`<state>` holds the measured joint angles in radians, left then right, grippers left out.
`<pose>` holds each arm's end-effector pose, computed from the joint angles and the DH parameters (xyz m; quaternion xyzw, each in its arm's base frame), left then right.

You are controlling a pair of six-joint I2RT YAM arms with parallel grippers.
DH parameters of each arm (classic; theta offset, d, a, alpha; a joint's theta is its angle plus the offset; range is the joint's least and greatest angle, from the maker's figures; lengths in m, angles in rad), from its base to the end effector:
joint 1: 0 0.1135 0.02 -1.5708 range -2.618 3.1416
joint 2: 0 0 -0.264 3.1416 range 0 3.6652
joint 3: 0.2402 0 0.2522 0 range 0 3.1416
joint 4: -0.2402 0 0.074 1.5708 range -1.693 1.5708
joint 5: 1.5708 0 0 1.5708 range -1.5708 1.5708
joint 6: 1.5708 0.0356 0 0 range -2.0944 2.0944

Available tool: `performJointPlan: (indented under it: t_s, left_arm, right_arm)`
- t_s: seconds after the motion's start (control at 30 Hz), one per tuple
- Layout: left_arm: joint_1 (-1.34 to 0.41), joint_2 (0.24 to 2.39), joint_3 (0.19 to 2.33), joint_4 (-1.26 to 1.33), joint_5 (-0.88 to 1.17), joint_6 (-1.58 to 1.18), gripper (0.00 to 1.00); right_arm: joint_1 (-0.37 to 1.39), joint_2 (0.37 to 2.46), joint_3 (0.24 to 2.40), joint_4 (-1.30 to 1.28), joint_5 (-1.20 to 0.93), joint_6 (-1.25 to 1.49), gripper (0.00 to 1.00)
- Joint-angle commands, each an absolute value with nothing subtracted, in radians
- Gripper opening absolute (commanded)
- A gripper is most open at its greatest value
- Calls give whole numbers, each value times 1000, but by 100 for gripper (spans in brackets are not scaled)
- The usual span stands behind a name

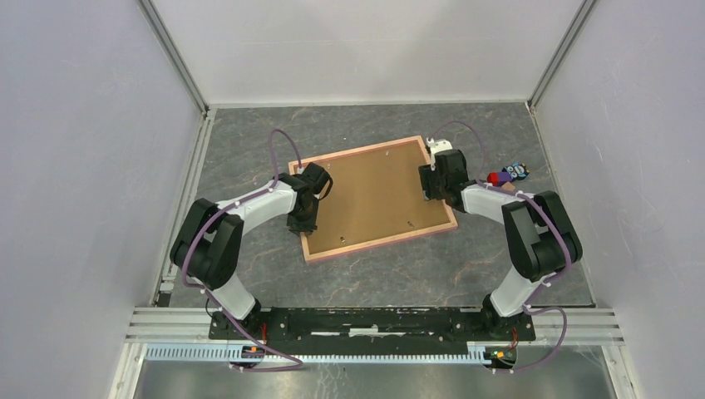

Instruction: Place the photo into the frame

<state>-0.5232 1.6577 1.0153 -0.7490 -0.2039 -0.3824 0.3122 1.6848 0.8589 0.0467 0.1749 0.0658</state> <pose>0.2586 -0.1409 0.1707 0.0606 0.9890 0.0522 0.1245 0.3234 0.0979 0.1597 -0.0795 0.9163 -0.0070 0.3924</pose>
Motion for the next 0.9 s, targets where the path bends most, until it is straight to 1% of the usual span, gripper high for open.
performJointPlan:
  t_s: [0.0, 0.23, 0.27, 0.37, 0.4, 0.7, 0.8, 0.87]
  left_arm:
    - [-525, 1608, 1012, -778, -221, -287, 2]
    - [-525, 1603, 1009, -778, -219, -285, 2]
    - [-525, 1602, 1009, -778, -217, -285, 2]
    - [-526, 1600, 1009, -776, -216, -285, 2]
    - [-526, 1599, 1009, -776, -217, -285, 2]
    - [-525, 1598, 1008, -774, -214, -284, 2]
    - [-525, 1598, 1009, -774, -215, -284, 2]
    - [-525, 1598, 1009, -773, -214, -284, 2]
  right_arm:
    - [316, 1728, 909, 81, 189, 76, 66]
    - [316, 1764, 923, 77, 229, 79, 66]
    - [317, 1768, 925, 74, 233, 79, 65]
    - [317, 1780, 934, 64, 243, 82, 57]
    - [316, 1782, 936, 63, 244, 83, 56]
    - [323, 1797, 942, 57, 258, 97, 55]
    - [324, 1807, 954, 35, 268, 105, 47]
    - [326, 1810, 956, 26, 270, 112, 43]
